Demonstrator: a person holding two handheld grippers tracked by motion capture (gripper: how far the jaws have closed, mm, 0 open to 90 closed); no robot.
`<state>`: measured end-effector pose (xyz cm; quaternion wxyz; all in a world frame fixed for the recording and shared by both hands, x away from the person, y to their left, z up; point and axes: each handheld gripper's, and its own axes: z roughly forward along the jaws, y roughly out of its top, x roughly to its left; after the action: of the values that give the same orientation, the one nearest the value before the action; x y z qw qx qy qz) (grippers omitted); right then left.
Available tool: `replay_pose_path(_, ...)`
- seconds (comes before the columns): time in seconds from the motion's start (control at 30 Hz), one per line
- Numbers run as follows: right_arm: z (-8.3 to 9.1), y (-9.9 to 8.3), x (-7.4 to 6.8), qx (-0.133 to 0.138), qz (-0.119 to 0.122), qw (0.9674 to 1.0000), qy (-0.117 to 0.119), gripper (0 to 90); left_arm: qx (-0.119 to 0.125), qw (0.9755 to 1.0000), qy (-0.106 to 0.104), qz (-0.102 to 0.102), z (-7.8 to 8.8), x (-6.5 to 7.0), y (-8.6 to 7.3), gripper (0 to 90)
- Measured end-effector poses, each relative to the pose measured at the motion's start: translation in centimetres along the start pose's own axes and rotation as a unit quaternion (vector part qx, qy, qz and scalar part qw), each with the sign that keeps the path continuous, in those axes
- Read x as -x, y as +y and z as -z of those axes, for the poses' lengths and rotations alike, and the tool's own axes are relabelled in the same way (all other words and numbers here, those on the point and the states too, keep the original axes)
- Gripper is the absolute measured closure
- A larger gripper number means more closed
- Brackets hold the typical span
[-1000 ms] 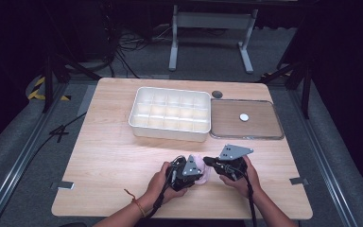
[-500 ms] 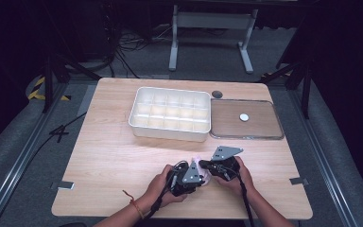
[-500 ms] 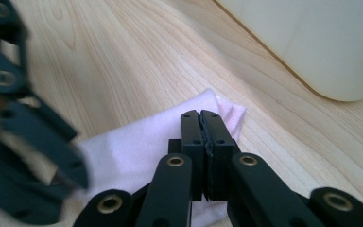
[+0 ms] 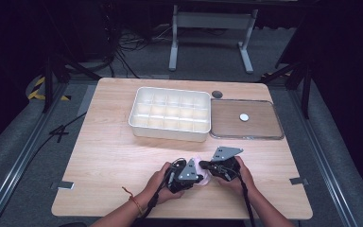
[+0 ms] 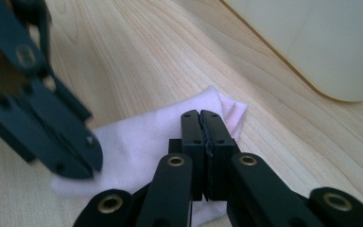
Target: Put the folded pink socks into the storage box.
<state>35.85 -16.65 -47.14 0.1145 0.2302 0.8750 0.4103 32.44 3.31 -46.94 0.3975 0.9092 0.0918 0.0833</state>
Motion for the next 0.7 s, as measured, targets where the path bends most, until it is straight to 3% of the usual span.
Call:
replay_pose_path(0.03, 0.0, 0.0, 0.0, 0.000, 0.000, 1.0000, 0.000, 89.8, 0.000, 1.0000, 0.000, 0.000, 0.0, 0.0, 0.0, 89.2)
replay_pose_path(0.07, 0.0, 0.0, 0.0, 0.000, -0.001, 1.0000, -0.001, 89.8, 0.004, 0.9998, -0.007, 0.017, 0.0, 0.0, -0.1, 89.2)
replay_pose_path(0.13, 0.1, 0.0, 0.1, 0.001, -0.002, 1.0000, 0.000, 89.4, 0.006, 0.9999, -0.008, 0.012, -0.1, -0.1, -0.2, 89.2)
replay_pose_path(0.23, 0.3, 0.0, -0.1, 0.000, 0.012, 0.9997, -0.020, 87.1, 0.006, 0.9999, -0.004, 0.013, -0.2, 0.2, -0.4, 89.3)
replay_pose_path(0.3, 0.7, 0.0, 0.1, -0.008, 0.022, 0.9986, -0.049, 85.4, 0.005, 0.9999, -0.004, 0.010, -0.2, 0.3, -0.4, 89.3)
replay_pose_path(0.37, 0.9, -0.4, 0.7, -0.009, 0.002, 0.9987, -0.050, 85.8, 0.006, 0.9998, -0.007, 0.017, -0.3, 0.2, -0.4, 89.2)
replay_pose_path(0.43, 1.0, -0.6, 1.1, -0.015, 0.001, 0.9979, -0.062, 87.4, 0.007, 0.9998, -0.007, 0.016, -0.3, 0.3, -0.4, 89.2)
replay_pose_path(0.47, 1.2, -0.6, 1.1, -0.012, -0.003, 0.9985, -0.054, 87.8, 0.006, 0.9998, -0.008, 0.016, -0.3, 0.3, -0.4, 89.2)
replay_pose_path(0.53, 1.5, -0.3, 0.9, -0.007, 0.007, 0.9981, -0.061, 88.0, 0.006, 0.9998, -0.011, 0.017, -0.3, 0.1, -0.4, 89.2)
replay_pose_path(0.63, 2.6, 0.4, 0.6, 0.026, 0.009, 0.9975, -0.065, 88.2, 0.010, 0.9997, -0.008, 0.019, -0.3, 0.1, -0.5, 89.1)
replay_pose_path(0.7, 3.0, 0.7, 0.2, 0.046, 0.005, 0.9975, -0.053, 87.6, 0.009, 0.9997, -0.011, 0.020, -0.3, 0.1, -0.5, 89.0)
